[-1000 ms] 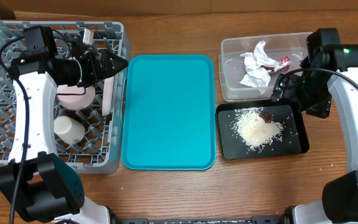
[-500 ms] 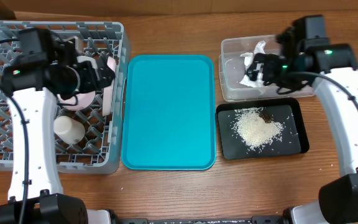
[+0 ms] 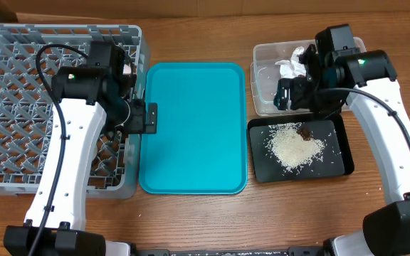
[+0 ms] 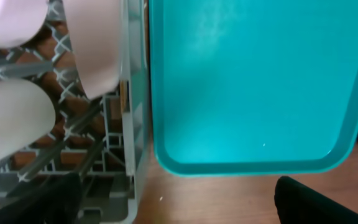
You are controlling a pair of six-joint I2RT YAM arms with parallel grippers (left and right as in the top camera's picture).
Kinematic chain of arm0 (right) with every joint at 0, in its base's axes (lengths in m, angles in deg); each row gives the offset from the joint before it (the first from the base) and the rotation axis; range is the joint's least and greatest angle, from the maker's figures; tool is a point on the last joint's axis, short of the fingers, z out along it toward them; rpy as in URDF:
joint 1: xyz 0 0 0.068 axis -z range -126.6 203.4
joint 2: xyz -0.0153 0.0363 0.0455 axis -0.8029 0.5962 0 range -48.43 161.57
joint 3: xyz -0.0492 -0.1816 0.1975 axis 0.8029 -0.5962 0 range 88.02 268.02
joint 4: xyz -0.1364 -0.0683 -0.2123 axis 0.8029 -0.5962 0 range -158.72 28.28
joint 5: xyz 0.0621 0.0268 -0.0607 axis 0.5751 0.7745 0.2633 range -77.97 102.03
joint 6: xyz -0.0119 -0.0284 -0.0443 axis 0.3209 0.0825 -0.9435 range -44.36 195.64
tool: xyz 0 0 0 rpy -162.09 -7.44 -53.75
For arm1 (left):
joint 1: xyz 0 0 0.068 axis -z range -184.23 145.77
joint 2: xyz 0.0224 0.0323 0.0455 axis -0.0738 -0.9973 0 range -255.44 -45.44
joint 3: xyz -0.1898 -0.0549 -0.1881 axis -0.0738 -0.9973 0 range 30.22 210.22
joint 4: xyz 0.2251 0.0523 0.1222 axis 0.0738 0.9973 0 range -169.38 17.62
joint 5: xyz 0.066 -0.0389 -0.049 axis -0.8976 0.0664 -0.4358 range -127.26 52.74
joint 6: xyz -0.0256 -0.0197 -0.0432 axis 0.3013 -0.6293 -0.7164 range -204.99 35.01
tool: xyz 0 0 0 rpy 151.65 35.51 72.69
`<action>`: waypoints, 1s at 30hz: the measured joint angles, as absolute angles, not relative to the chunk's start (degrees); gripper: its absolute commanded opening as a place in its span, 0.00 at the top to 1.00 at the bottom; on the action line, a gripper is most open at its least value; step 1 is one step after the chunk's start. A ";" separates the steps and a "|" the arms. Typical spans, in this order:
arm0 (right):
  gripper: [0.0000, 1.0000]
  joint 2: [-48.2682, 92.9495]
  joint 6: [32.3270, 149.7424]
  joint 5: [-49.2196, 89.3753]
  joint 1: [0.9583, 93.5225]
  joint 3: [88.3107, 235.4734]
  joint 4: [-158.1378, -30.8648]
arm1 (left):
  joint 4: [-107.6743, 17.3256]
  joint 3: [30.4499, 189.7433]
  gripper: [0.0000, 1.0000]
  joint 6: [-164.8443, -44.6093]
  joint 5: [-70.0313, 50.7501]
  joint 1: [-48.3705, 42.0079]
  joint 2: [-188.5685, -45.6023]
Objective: Sort waste into correct bins and load items into the dishwasher
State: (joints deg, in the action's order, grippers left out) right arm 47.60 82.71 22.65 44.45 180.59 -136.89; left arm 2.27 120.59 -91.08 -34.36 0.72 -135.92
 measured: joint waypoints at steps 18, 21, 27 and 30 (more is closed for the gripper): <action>0.00 6.81 84.46 17.90 45.87 145.09 -116.98 | -19.68 89.90 0.00 -91.06 -32.96 3.30 -96.18; 0.00 0.32 84.41 15.98 45.87 142.54 -118.16 | -21.86 86.73 0.00 -91.06 -33.01 3.30 -88.92; 0.00 -2.92 84.46 14.56 45.87 142.17 -120.46 | -23.26 84.85 0.00 -91.06 -32.98 3.30 -86.10; 0.00 -2.43 84.43 14.52 45.87 142.10 -120.43 | -23.24 84.68 0.00 -91.06 -33.01 3.30 -86.30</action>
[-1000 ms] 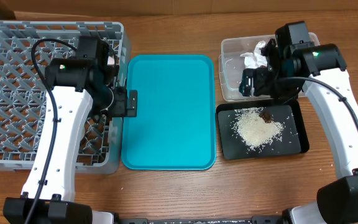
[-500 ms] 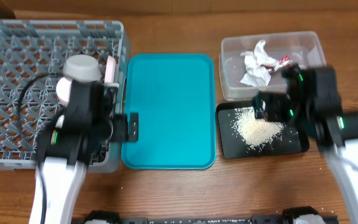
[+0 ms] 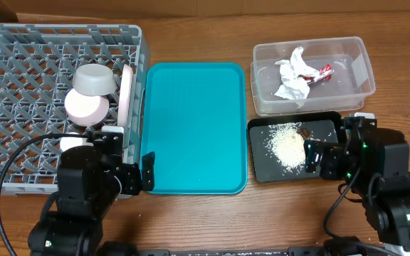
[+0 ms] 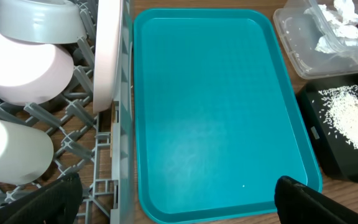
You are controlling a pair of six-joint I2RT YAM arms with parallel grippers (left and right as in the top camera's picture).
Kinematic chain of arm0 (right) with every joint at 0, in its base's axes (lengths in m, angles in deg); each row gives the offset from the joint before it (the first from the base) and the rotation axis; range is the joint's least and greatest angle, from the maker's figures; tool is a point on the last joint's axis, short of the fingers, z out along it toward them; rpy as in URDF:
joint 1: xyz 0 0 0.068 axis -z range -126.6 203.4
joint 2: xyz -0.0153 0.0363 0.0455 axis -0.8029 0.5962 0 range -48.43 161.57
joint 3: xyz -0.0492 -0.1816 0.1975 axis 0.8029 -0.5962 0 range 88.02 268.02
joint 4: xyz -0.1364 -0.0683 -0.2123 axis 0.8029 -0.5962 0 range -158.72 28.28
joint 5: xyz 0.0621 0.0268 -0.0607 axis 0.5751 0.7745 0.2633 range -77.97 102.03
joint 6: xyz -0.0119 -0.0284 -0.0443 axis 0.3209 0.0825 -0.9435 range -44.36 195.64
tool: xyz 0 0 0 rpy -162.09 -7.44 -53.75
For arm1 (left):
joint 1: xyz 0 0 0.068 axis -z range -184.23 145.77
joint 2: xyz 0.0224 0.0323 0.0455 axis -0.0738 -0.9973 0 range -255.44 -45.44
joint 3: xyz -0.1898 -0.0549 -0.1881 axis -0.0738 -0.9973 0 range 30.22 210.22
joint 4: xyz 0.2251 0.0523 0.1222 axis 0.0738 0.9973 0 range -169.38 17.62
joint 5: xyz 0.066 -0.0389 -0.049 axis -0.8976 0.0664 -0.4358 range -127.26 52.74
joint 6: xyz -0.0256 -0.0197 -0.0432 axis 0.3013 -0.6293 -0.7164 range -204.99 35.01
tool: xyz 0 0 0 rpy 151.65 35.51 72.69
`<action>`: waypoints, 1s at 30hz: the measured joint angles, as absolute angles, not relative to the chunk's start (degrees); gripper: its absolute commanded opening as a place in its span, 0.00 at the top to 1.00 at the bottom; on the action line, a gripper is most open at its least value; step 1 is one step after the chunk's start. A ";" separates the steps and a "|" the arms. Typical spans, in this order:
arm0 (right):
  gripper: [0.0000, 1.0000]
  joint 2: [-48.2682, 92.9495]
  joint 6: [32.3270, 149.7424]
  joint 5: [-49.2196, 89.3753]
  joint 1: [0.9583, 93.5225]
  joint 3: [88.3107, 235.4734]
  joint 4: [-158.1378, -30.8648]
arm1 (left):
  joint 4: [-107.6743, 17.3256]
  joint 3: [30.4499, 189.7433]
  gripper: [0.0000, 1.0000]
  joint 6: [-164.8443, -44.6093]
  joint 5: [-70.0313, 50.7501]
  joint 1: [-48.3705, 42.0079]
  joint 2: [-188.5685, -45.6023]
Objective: Sort waste into correct bins and load items into the dishwasher
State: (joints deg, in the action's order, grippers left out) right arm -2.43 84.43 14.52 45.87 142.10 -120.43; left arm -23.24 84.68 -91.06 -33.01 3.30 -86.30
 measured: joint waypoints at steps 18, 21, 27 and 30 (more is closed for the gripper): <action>0.00 2.46 84.43 14.17 45.87 141.99 -120.65 | -22.39 84.68 0.00 -91.06 -33.01 3.30 -86.72; 0.00 1.41 84.46 14.14 45.87 141.99 -120.85 | -22.39 84.68 0.00 -91.06 -33.01 3.30 -86.72; 0.00 -7.55 84.39 12.99 45.87 139.54 -119.71 | -22.39 84.68 0.00 -91.06 -33.01 3.30 -86.72; 0.00 -14.56 84.39 11.65 45.87 135.61 -116.52 | -22.37 84.68 0.00 -91.06 -33.01 3.30 -86.72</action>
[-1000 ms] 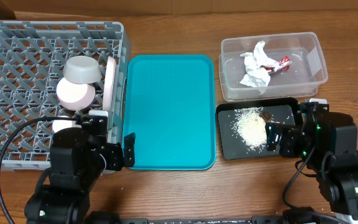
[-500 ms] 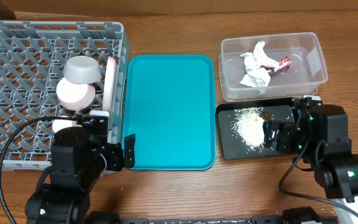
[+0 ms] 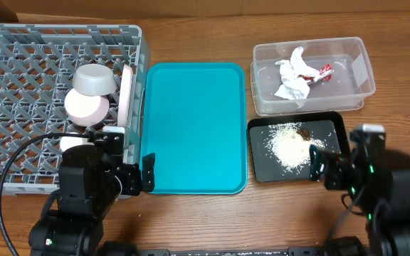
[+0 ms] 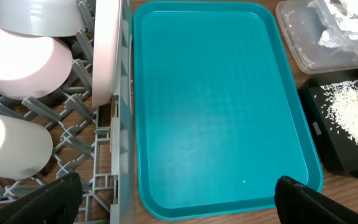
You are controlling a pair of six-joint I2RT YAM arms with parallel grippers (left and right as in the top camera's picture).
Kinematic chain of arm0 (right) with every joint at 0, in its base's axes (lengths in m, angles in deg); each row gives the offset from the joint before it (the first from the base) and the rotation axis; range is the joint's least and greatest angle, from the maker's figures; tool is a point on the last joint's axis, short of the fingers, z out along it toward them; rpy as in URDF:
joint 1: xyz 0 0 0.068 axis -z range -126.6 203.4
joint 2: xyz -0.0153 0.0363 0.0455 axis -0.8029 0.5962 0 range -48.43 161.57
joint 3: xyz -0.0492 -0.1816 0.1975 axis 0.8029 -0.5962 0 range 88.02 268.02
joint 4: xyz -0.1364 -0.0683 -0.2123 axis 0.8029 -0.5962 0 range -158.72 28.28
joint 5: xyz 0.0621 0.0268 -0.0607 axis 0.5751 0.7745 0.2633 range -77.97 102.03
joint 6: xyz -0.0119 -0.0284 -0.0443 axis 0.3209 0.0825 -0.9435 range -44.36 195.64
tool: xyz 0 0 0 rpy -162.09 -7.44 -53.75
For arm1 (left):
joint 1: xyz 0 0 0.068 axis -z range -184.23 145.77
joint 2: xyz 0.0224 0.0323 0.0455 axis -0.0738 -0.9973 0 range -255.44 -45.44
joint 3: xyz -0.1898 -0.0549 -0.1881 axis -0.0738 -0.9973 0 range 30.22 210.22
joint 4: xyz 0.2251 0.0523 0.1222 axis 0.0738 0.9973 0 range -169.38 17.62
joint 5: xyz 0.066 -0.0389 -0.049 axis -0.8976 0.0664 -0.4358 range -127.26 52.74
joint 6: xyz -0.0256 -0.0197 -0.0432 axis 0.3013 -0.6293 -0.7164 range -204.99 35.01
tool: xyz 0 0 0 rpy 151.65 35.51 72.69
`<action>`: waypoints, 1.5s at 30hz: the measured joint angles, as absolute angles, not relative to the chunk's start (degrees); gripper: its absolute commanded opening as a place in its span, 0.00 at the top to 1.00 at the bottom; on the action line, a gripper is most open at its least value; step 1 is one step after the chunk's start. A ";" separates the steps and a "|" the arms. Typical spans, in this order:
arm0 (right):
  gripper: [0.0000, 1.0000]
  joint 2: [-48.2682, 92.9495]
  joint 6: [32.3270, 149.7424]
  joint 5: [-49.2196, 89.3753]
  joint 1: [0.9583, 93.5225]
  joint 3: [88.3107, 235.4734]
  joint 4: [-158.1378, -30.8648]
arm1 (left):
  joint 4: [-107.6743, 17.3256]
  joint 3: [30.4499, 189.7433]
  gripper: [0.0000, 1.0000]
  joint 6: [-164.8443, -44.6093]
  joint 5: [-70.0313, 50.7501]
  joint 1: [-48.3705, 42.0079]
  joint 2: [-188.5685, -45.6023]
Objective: Sort waste into correct bins and load items into the dishwasher
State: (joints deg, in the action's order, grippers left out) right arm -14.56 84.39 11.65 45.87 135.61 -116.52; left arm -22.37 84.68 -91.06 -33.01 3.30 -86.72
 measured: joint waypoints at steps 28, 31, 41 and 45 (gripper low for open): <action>0.00 -47.59 84.41 11.43 49.31 92.92 -62.93 | -22.39 84.61 0.00 -91.06 -33.01 3.30 -86.74; 0.00 -47.70 84.35 11.17 49.31 89.95 -60.87 | -22.37 84.61 0.00 -91.06 -33.01 3.30 -86.76; 0.00 -47.74 84.39 10.95 49.31 89.08 -66.58 | -22.37 84.61 0.00 -91.06 -33.01 3.30 -86.76; 0.00 -47.74 84.41 10.95 49.31 89.08 -66.54 | -22.37 84.61 0.00 -91.06 -33.01 3.30 -86.76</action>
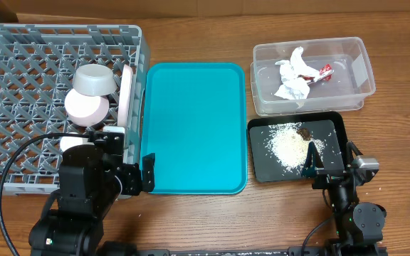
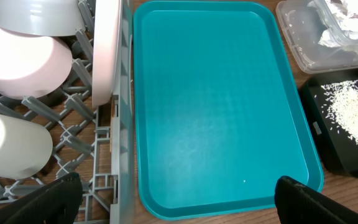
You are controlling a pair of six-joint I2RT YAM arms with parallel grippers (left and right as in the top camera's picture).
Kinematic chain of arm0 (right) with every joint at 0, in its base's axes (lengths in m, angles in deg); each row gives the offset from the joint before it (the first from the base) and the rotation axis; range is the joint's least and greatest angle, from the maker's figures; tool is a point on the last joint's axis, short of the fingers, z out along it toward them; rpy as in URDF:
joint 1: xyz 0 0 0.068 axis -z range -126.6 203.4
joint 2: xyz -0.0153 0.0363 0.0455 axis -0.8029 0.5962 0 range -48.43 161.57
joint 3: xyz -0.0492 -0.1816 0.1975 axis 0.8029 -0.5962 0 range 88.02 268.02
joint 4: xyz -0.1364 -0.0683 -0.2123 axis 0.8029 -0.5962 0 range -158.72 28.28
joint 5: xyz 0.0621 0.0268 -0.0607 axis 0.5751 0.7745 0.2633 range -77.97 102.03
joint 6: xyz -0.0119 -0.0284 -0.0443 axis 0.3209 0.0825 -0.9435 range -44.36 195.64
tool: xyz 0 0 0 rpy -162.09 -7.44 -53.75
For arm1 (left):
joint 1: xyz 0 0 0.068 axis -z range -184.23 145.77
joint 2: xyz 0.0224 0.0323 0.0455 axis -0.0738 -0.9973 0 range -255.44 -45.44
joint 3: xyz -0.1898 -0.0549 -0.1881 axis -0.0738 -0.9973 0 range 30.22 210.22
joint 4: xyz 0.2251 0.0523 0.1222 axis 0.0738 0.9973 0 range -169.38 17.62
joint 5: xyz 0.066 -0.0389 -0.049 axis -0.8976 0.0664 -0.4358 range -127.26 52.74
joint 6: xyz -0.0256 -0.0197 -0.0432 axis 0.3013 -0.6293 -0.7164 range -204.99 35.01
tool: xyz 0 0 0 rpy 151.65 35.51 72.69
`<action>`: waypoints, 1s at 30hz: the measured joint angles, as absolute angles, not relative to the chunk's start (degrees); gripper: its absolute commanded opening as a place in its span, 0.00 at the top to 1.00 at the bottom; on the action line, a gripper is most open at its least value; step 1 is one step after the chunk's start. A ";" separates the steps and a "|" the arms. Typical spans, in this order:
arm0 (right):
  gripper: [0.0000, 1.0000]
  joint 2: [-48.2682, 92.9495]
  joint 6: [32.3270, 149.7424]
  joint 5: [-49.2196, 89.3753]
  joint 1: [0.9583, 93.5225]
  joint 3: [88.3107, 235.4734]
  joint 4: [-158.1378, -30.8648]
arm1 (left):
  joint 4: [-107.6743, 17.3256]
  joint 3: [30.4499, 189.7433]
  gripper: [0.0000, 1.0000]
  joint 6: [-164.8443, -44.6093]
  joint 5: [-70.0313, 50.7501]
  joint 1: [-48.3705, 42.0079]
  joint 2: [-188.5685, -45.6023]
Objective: Sort waste into correct bins and load items into the dishwasher
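The grey dish rack [image 1: 20, 43] holds a grey bowl [image 1: 95, 78], a pink bowl [image 1: 86, 108], a pink plate [image 1: 127, 96] on edge and a white cup [image 1: 70, 142]. The teal tray [image 1: 194, 128] is bare. A clear bin [image 1: 347, 92] contains crumpled tissue [image 1: 290, 78] and a red wrapper [image 1: 324, 71]. Rice [image 1: 289, 146] and a brown scrap [image 1: 305, 133] lie on the black tray [image 1: 333, 167]. My left gripper [image 1: 130, 176] [image 2: 179, 208] is wide open at the rack's front right corner, holding nothing. My right gripper [image 1: 330, 160] is open at the black tray's front right corner.
Bare wooden table [image 1: 191, 220] runs along the front and between the trays. The rack wall [image 2: 124, 155] stands close against the teal tray's left rim. A cable [image 1: 6, 192] loops beside my left arm.
My right arm has drawn back toward the table's front edge, its gripper now at the black tray's front right corner. The left arm and all objects are unchanged.
At first my left gripper reached over the rack's right side and my right gripper hung over the clear bin. A second later both arms stood back at the front edge, with dishes in the rack and waste in the bin. The right arm has drawn back further since.
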State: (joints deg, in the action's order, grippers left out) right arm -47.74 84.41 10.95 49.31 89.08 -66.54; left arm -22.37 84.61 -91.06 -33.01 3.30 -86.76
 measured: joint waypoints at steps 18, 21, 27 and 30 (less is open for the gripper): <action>0.00 -47.74 84.41 10.95 49.31 89.08 -66.54 | -22.37 84.61 0.00 -91.06 -33.01 3.30 -86.76; 0.00 -47.74 84.41 10.93 49.31 89.08 -66.54 | -22.37 84.61 0.00 -91.06 -33.01 3.30 -86.76; 0.00 -47.74 84.43 10.95 49.31 89.08 -66.54 | -22.37 84.61 0.00 -91.06 -33.01 3.30 -86.72; 0.00 -47.74 84.41 10.95 49.31 89.08 -66.51 | -22.10 84.57 0.00 -91.06 -33.03 3.30 -85.97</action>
